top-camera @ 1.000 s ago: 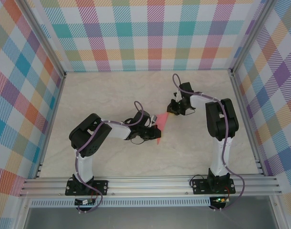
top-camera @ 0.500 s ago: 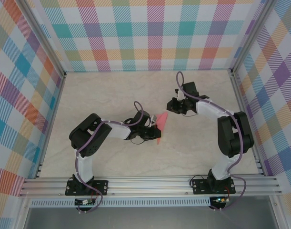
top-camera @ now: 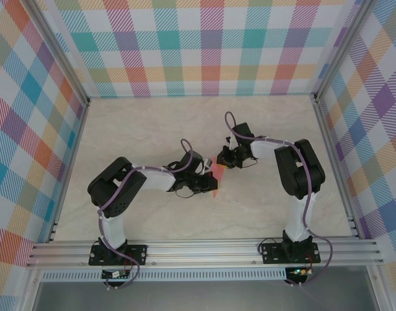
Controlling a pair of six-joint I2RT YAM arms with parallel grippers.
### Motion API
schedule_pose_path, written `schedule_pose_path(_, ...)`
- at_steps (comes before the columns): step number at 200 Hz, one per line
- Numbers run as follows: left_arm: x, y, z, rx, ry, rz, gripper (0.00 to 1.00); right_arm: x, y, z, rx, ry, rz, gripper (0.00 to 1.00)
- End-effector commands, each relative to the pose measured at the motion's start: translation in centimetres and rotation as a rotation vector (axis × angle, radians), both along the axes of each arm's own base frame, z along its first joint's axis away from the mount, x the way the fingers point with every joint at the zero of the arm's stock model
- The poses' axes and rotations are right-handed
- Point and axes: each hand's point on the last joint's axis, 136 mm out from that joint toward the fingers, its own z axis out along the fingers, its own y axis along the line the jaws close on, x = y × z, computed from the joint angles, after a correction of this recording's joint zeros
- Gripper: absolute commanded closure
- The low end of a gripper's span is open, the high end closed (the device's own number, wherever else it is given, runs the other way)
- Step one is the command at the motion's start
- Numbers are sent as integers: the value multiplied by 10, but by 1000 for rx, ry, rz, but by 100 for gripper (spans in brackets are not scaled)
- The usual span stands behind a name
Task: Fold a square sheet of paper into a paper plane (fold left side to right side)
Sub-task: Fold the wing for the fifth time at the center of the table.
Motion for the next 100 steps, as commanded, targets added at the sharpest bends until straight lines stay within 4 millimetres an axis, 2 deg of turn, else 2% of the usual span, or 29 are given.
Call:
schedule_pose_path(1,-21,-7,18,-27,1,-68,98,-8,-12,-24,-83,55,-7,87)
schedule_pose_path(24,-23,-15,24,-41,2,-86,98,-8,-12,-23,-87,54,-4,87)
schedule_pose_path(70,-19,-12,1,23,29,-58,98,-10,-14,-23,-103,55,4,87)
schedule_pose_path(100,-18,-13,-1,21,29,-48,98,-11,-15,-23,-112,55,6,87)
